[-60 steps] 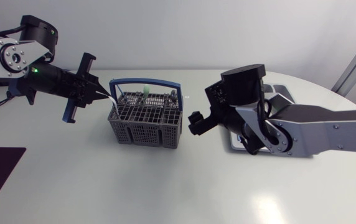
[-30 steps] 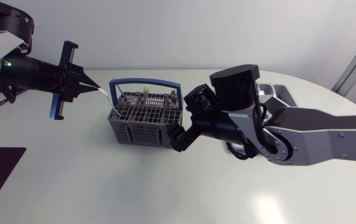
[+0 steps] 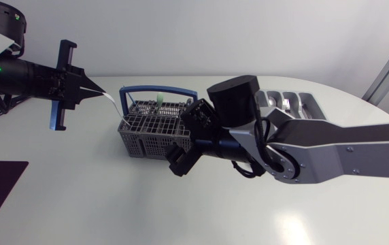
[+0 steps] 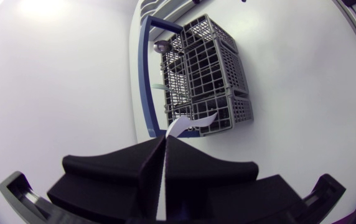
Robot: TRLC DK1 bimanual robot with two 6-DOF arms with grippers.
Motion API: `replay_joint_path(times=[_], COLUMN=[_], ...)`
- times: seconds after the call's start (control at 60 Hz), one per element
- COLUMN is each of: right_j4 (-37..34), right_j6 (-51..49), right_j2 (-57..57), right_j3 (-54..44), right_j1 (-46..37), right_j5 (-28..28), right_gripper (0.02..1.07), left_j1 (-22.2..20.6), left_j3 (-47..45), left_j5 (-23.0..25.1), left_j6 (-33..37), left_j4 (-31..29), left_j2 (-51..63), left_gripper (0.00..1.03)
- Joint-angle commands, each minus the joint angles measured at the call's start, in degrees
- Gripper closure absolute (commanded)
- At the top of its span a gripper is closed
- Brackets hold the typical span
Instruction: Unload the cutlery basket into the drawer organizer.
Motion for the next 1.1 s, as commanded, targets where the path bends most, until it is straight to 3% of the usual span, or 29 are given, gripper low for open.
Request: replay_joint_path(times=[0.0, 0.267, 0.333, 0.583, 0.833, 0.933, 1.083], right_j4=[-0.64, -0.37, 0.15, 4.46, 9.47, 11.14, 13.51], right_j6=[-0.26, -2.98, -4.12, -7.55, -13.44, -15.29, -17.31], right_j2=[1.02, -3.11, -4.08, -7.07, -9.7, -10.06, -9.97], right_j3=[1.04, -0.63, -1.16, -4.23, -6.43, -6.96, -7.75], right_j1=[0.54, 2.03, 3.0, 6.96, 11.26, 12.4, 12.93], right_j5=[0.02, 1.16, 3.71, 11.62, 20.32, 23.31, 25.95], right_gripper=[0.07, 0.07, 0.07, 0.07, 0.07, 0.1, 0.13], left_j1=[0.51, 0.25, -0.19, -7.84, -16.19, -17.77, -19.88], left_j3=[-0.06, 2.49, 3.63, 7.94, 8.2, 8.55, 8.46], left_j5=[0.75, 0.67, 0.31, -4.43, -9.97, -10.14, -9.97], left_j6=[-1.56, -4.9, -7.98, -30.92, -57.37, -67.83, -78.11], left_j4=[-0.28, -2.74, -4.5, -12.68, -12.76, -12.68, -12.68], left_j2=[-1.36, -4.35, -5.49, -8.39, -8.31, -6.55, -4.53], left_gripper=[0.87, 0.87, 0.87, 0.87, 0.87, 0.87, 0.87])
